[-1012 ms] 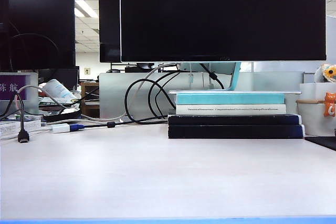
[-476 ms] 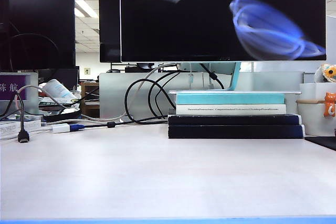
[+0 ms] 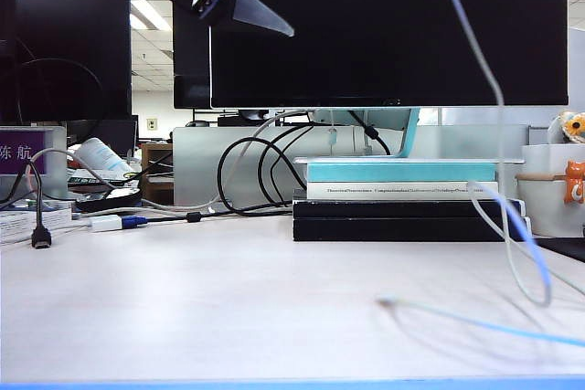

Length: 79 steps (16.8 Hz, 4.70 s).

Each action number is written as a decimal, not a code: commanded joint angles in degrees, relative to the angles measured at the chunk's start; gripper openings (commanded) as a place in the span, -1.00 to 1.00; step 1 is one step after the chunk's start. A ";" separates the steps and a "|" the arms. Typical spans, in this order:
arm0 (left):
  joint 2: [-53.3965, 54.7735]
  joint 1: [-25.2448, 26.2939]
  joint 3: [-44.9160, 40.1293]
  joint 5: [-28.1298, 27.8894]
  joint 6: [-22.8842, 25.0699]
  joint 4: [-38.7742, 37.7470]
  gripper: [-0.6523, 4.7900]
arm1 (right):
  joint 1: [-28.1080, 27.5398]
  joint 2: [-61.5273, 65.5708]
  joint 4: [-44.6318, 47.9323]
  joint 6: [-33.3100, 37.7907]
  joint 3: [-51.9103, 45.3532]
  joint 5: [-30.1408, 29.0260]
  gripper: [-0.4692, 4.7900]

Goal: Unfold the white charging cable into a straight cable.

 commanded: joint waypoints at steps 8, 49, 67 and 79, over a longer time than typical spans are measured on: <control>-0.20 0.15 -0.42 25.64 15.45 -1.29 1.00 | -0.02 -0.17 12.41 -0.79 0.37 11.32 -0.84; 0.90 -4.76 -21.31 2.82 5.35 51.36 -0.36 | 17.22 13.86 59.14 52.15 17.84 -10.56 -0.84; 0.31 0.04 -21.33 -36.44 21.94 22.47 -0.37 | -14.40 6.97 13.18 10.93 20.20 -7.45 -0.84; -3.80 7.43 -21.33 -39.50 27.71 2.27 -0.30 | -14.58 8.02 -9.05 -16.48 20.11 35.08 -0.84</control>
